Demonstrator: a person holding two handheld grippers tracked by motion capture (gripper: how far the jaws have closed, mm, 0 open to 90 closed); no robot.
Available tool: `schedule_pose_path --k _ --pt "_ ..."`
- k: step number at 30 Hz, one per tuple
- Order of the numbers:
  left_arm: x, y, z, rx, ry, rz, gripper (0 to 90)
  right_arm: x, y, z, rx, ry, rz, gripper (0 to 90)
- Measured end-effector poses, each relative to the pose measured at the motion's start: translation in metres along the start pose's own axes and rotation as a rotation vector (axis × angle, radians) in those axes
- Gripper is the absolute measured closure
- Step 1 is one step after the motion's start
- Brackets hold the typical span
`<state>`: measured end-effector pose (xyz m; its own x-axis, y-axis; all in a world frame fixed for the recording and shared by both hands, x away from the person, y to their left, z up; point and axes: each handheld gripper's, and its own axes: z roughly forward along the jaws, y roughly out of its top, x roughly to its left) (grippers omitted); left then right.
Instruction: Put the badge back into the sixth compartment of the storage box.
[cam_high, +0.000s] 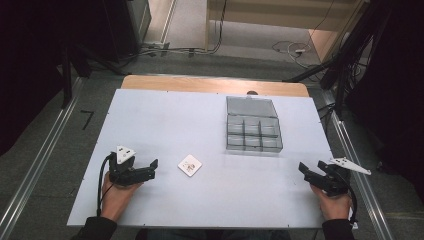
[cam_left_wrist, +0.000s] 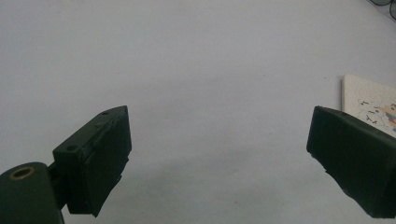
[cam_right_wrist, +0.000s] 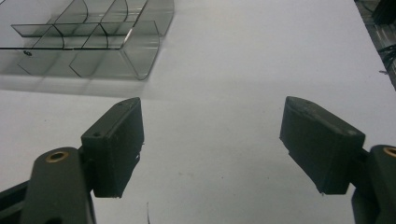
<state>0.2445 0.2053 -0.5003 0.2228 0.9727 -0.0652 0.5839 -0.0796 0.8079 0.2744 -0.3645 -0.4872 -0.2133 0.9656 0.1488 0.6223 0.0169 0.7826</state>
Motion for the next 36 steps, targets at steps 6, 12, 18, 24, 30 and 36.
schedule_pose_path --k 6,12,18,24,30,36 --pt "-0.005 0.001 0.002 0.001 -0.010 0.009 7.3 0.001 0.000 0.000 0.002 0.000 -0.007 20.1" --pt "-0.009 0.002 0.004 0.004 -0.019 0.011 7.3 0.000 0.000 0.000 0.002 0.002 -0.006 20.1" --pt "-0.015 0.003 0.007 0.005 -0.031 0.024 7.3 0.001 0.000 0.000 0.000 0.002 -0.006 20.1" --pt "-0.018 0.003 0.008 0.008 -0.042 0.027 7.3 0.001 0.000 0.001 0.003 0.001 -0.006 20.1" --pt "-0.018 0.003 0.008 0.009 -0.044 0.020 7.3 0.001 0.000 0.001 0.004 0.001 -0.008 20.1" --pt "-0.019 0.003 0.008 0.009 -0.048 0.021 7.3 0.001 0.000 0.001 0.004 0.002 -0.007 20.1"
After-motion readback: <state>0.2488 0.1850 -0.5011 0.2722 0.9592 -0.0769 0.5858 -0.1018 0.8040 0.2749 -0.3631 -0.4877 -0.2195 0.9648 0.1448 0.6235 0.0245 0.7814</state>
